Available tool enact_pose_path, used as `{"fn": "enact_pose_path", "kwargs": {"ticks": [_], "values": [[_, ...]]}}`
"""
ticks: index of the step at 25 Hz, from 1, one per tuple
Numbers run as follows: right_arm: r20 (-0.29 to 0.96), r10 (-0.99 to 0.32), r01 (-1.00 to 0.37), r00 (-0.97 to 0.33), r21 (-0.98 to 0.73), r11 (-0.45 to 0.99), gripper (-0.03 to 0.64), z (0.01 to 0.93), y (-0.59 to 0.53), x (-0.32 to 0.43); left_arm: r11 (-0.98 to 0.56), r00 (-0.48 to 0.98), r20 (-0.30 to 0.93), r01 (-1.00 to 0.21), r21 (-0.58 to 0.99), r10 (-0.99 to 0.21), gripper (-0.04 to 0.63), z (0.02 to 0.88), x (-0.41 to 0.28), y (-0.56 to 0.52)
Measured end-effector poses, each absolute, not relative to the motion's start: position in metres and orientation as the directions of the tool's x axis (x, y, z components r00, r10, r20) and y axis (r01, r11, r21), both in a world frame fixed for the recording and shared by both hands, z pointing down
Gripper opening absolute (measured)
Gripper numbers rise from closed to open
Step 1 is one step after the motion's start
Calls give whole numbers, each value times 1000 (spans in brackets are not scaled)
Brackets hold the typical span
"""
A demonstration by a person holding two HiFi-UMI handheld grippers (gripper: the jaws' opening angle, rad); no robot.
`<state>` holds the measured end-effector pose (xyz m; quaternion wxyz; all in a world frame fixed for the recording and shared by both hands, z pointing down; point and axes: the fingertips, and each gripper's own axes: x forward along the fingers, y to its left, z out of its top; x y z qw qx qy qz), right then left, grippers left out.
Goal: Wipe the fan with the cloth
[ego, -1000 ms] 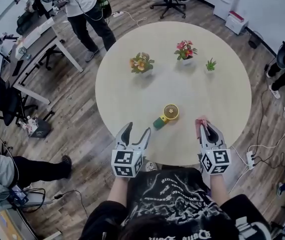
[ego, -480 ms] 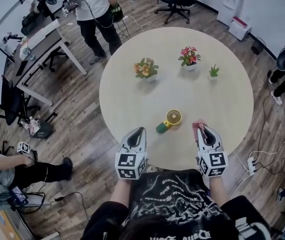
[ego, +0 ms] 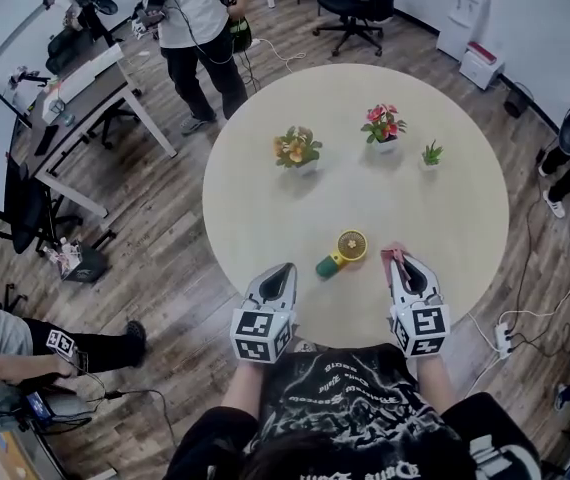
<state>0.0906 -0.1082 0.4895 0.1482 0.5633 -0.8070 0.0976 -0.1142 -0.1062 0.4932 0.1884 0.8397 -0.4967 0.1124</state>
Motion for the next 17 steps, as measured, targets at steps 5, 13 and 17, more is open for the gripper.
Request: {"fn": "enact_pose_path", "kwargs": {"ticks": [5,13,17], "values": [[370,-882,-942,-293,46,332,43,494,-106,91,-446,490,380,-872,203,-785,20,496,-115,-108],[383,-871,-932,-306,67,357,43,499,-106,91,-449,488,401,-872,192,-775,20,505,-111,-107],[397,-865,-924,-307,91,371,43,501,-106,92,-439,480,417,-877,196,-772,20,508,-111,-104]]}}
